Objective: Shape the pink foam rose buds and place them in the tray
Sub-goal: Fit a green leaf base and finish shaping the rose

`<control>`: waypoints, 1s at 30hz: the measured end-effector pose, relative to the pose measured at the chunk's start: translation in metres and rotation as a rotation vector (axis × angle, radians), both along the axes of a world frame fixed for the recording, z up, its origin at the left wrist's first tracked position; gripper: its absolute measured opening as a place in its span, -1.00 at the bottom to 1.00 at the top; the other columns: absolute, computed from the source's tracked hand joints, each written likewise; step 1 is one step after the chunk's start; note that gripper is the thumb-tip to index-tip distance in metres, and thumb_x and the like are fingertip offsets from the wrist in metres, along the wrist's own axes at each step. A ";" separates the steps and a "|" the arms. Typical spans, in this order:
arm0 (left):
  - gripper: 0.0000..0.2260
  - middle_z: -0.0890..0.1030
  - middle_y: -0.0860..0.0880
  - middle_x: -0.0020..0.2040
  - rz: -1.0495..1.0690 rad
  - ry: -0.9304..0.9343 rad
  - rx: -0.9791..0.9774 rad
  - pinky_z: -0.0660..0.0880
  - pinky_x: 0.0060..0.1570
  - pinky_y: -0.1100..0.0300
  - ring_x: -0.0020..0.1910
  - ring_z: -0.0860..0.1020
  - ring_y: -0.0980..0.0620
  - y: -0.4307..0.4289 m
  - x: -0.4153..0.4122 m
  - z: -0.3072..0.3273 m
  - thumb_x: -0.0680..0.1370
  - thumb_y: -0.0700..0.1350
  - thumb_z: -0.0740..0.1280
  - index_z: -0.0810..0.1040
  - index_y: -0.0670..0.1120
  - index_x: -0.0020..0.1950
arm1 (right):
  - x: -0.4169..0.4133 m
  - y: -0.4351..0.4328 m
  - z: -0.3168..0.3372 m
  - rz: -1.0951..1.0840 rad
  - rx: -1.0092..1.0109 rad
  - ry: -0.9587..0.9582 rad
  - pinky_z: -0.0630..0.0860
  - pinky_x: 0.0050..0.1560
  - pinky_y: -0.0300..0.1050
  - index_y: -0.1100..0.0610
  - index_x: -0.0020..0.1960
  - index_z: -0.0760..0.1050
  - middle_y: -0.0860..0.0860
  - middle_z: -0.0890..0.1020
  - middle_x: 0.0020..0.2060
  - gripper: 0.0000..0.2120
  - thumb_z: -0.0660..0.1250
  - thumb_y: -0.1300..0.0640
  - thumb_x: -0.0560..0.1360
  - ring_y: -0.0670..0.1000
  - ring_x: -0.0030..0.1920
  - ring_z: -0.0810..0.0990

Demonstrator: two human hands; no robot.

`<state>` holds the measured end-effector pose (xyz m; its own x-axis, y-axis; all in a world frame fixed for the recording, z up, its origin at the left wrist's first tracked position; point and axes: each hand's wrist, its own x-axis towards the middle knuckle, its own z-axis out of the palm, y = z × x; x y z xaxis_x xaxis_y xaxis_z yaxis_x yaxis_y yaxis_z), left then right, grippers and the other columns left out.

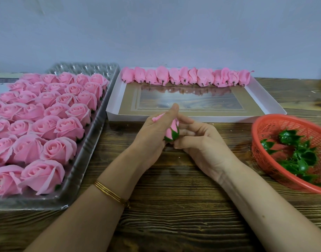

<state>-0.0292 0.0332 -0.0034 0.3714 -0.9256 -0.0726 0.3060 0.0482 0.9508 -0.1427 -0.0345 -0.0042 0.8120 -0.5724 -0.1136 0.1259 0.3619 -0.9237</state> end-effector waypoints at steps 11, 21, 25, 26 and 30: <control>-0.62 0.68 -0.20 -0.11 -0.022 0.007 -0.036 0.60 0.04 0.12 -0.07 0.66 -0.09 -0.001 0.000 0.000 0.50 0.12 0.30 0.69 -0.18 -0.11 | -0.001 -0.002 -0.001 -0.029 -0.069 -0.036 0.58 0.11 -0.16 0.29 0.15 0.59 0.18 0.70 -0.08 -0.51 0.47 0.35 0.21 0.01 -0.06 0.67; -0.70 0.69 -0.12 -0.13 -0.051 -0.059 -0.049 0.59 0.05 0.17 -0.07 0.65 -0.02 -0.001 -0.001 -0.002 0.52 0.09 0.28 0.73 -0.05 -0.17 | -0.002 -0.002 -0.003 -0.055 -0.106 0.008 0.54 0.18 0.00 0.32 0.15 0.59 0.34 0.62 0.01 -0.46 0.51 0.32 0.17 0.16 0.00 0.56; -0.73 0.69 -0.16 -0.05 -0.031 -0.058 -0.054 0.59 0.02 0.17 -0.04 0.66 -0.06 -0.001 -0.002 -0.003 0.51 0.10 0.34 0.71 -0.04 0.01 | -0.002 -0.001 -0.004 -0.056 -0.146 0.009 0.57 0.11 -0.05 0.35 0.05 0.61 0.23 0.66 -0.12 -0.55 0.51 0.29 0.17 0.12 -0.05 0.60; -0.72 0.70 -0.14 -0.04 -0.027 -0.051 -0.054 0.59 0.01 0.18 -0.03 0.66 -0.05 -0.001 -0.001 -0.003 0.48 0.10 0.37 0.70 -0.02 0.05 | -0.002 -0.001 -0.003 -0.061 -0.146 0.006 0.58 0.10 -0.07 0.34 0.05 0.61 0.20 0.67 -0.14 -0.56 0.51 0.29 0.17 0.10 -0.07 0.61; -0.56 0.67 0.00 -0.09 0.019 0.017 -0.064 0.59 -0.03 0.22 -0.05 0.64 0.06 0.000 0.003 -0.003 0.34 0.05 0.49 0.61 -0.05 0.18 | -0.001 -0.001 -0.003 -0.098 -0.120 0.007 0.58 -0.06 -0.20 0.32 0.03 0.62 0.14 0.64 -0.24 -0.58 0.51 0.30 0.17 0.00 -0.20 0.59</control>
